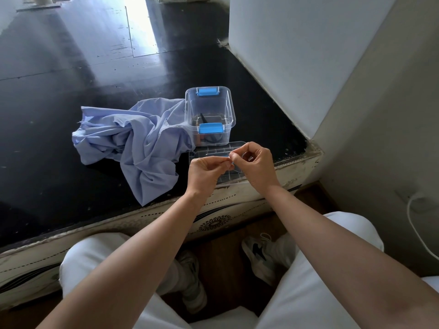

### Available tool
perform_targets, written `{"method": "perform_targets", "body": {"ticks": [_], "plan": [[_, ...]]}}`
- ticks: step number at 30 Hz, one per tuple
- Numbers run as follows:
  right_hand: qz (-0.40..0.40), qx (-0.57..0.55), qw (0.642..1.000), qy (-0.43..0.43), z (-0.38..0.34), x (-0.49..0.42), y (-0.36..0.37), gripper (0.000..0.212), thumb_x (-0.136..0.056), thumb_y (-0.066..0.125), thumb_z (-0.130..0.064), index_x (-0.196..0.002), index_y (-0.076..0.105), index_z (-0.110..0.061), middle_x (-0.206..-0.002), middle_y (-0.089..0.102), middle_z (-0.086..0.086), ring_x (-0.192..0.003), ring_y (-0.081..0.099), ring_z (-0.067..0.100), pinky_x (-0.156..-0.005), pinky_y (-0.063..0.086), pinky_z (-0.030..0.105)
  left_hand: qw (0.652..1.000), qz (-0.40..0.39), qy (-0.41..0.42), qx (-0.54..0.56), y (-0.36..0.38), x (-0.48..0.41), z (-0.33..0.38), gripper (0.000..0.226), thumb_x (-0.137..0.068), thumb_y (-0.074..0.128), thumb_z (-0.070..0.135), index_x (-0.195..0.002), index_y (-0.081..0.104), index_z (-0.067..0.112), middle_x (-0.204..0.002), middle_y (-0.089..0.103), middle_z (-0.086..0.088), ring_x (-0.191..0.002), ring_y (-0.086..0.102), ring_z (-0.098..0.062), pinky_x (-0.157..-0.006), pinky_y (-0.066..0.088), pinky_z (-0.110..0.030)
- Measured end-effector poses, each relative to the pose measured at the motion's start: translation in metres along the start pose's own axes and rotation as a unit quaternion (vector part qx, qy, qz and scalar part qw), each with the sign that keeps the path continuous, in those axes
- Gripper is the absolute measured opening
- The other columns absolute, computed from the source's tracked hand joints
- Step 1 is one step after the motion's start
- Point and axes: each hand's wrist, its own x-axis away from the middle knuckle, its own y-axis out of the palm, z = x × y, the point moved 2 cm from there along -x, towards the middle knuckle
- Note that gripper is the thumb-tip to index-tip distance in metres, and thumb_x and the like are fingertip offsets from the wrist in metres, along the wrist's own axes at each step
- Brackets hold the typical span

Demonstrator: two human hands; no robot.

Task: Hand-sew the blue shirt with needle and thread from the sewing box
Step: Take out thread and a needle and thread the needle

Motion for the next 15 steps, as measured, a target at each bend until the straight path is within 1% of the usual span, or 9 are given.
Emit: {"method": "perform_targets", "body": {"ticks": [4, 8, 15], "plan": [[-0.004, -0.002, 1.000, -0.001, -0.0005, 0.0002, 0.0007, 0.012, -0.087, 0.071, -0.014, -0.082, 0.068, -0.003, -0.075, 0.065, 0.010, -0.065, 0.056, 0.020, -0.060, 0.050, 0.025, 1.000, 0.000, 0.001, -0.002, 0.0003, 0.0001, -0.0002, 0.012, -0.083, 0.072, 0.003, -0.095, 0.075, 0.005, -0.078, 0.074, -0.002, -0.068, 0.070, -0.006, -0.059, 0.049, -0.012], [-0.005, -0.002, 1.000, -0.001, 0.0003, -0.0002, 0.0006, 0.011, -0.087, 0.071, -0.014, -0.082, 0.068, -0.004, -0.076, 0.065, 0.009, -0.065, 0.056, 0.022, -0.061, 0.051, 0.029, 1.000, -0.001, 0.003, 0.000, 0.0000, 0.0002, -0.0001, 0.013, -0.083, 0.072, 0.003, -0.095, 0.074, 0.004, -0.079, 0.074, -0.002, -0.068, 0.070, -0.006, -0.059, 0.050, -0.012], [-0.013, -0.002, 1.000, 0.000, 0.0003, -0.0003, 0.0004, 0.010, -0.087, 0.072, -0.014, -0.083, 0.070, -0.005, -0.076, 0.065, 0.007, -0.064, 0.055, 0.013, -0.060, 0.048, 0.020, 1.000, -0.007, 0.009, 0.011, -0.0011, -0.0016, -0.0026, 0.011, -0.082, 0.073, 0.002, -0.092, 0.075, 0.007, -0.078, 0.075, -0.001, -0.072, 0.072, -0.011, -0.065, 0.052, -0.015]]}}
